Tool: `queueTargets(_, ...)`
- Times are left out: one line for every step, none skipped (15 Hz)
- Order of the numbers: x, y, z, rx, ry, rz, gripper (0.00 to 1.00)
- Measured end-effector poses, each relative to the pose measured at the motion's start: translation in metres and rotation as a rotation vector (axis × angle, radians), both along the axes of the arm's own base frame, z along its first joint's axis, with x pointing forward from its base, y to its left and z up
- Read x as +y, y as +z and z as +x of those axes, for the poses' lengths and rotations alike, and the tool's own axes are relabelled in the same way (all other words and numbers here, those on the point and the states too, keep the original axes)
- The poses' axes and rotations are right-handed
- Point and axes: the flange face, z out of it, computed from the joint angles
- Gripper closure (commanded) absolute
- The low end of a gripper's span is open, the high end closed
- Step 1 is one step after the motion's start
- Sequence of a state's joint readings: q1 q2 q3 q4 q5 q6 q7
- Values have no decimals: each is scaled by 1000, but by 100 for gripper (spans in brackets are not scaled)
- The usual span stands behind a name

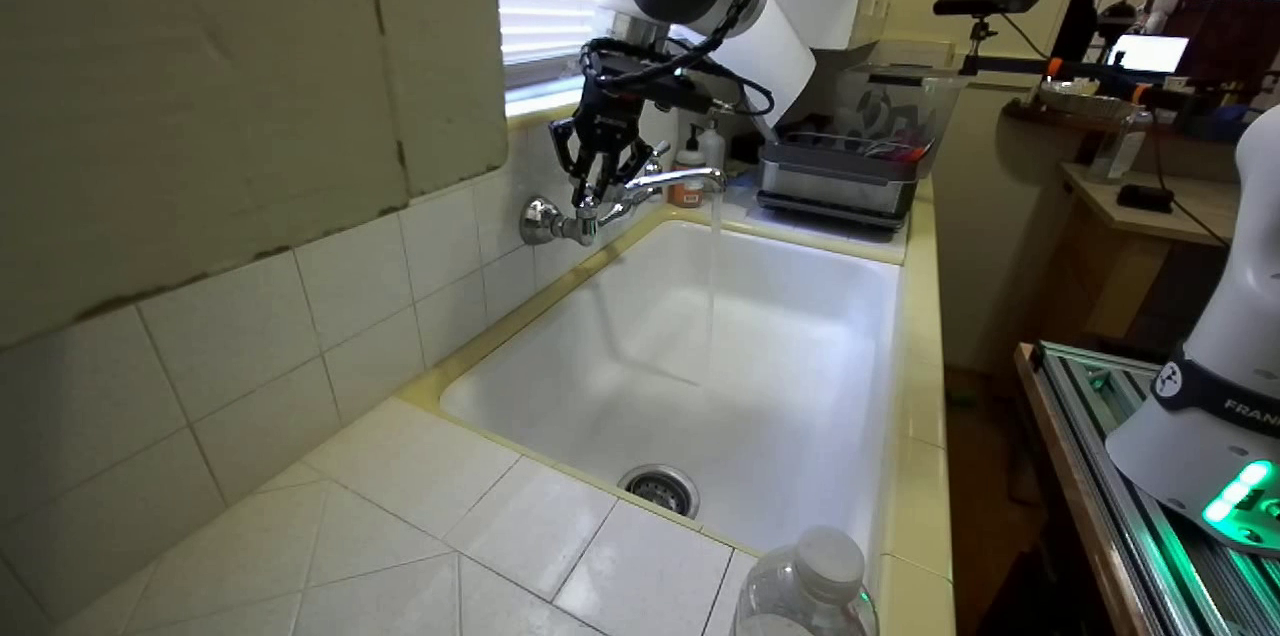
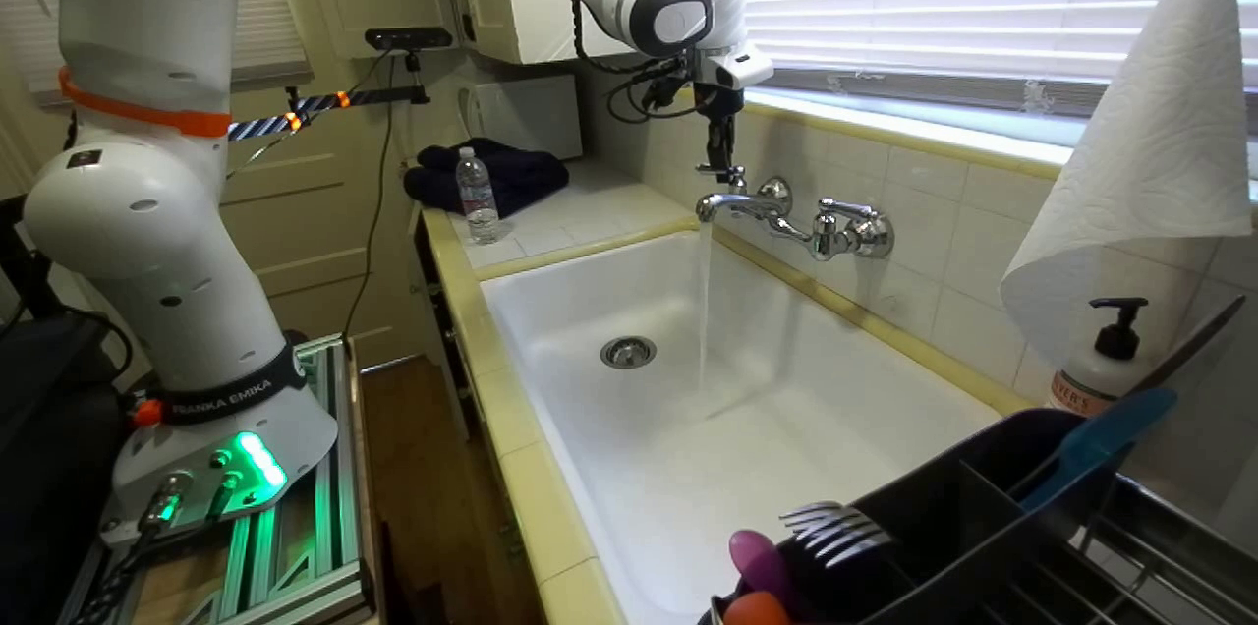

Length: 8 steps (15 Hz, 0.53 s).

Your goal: Open the kitchen faucet with the left handle

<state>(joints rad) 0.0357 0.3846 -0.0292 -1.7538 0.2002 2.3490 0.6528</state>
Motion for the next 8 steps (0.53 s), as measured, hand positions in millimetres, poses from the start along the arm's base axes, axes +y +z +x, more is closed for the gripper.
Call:
queueTargets(0,0,0,0,5,-2,94)
queueTargets(0,0,0,0,8,-3,95)
queueTargets(0,0,0,1,10,-4,95)
queueTargets(0,0,0,2,12,-6,94)
queueTargets(0,0,0,3,14,-7,95)
queueTargets(-1,0,-1,3,15,-8,95)
queueTargets(-1,0,-1,4,15,-9,93)
queueTargets(-1,0,-1,5,16,-10,89)
